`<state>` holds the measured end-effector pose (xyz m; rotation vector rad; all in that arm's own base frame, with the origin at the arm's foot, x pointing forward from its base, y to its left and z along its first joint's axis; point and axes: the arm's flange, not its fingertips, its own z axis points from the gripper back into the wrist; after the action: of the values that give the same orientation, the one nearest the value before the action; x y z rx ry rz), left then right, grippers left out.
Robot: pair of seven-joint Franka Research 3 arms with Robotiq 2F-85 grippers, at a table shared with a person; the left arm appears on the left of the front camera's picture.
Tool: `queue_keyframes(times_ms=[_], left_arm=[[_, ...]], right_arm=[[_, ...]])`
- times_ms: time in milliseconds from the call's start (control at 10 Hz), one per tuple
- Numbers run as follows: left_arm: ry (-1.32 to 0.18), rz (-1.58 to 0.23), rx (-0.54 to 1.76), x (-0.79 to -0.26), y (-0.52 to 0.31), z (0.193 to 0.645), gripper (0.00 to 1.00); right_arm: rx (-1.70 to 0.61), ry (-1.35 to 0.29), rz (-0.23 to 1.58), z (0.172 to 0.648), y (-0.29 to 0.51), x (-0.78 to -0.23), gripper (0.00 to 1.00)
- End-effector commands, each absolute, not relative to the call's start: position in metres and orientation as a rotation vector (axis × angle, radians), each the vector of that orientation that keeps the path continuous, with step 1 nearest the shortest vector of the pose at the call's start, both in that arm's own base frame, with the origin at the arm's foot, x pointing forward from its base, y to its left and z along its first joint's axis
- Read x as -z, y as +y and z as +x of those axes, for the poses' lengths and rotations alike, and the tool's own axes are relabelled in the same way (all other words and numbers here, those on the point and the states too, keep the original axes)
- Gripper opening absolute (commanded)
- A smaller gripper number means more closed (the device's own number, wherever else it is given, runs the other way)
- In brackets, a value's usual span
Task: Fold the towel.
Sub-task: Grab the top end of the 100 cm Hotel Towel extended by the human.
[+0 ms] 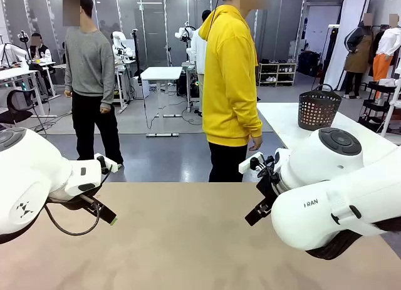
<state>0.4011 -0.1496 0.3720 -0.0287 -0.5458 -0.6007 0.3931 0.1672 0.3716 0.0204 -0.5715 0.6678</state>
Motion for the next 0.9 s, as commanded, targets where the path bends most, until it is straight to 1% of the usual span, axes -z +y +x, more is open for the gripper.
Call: queue_keyframes(times_ms=[0, 500, 800], left_arm=[[-0.546, -0.029, 0.6, -0.372, -0.149, 0.401, 1.0], [-0.546, -0.029, 0.601, -0.372, -0.15, 0.401, 1.0], [-0.532, -0.012, 0.613, -0.41, -0.146, 0.409, 1.0]], right_arm=[[-0.666, -0.571, 0.022, 0.393, 0.167, -0.372, 1.0], [-0.668, -0.572, 0.02, 0.393, 0.167, -0.372, 1.0], [-0.677, -0.592, 0.059, 0.401, 0.15, -0.419, 1.0]])
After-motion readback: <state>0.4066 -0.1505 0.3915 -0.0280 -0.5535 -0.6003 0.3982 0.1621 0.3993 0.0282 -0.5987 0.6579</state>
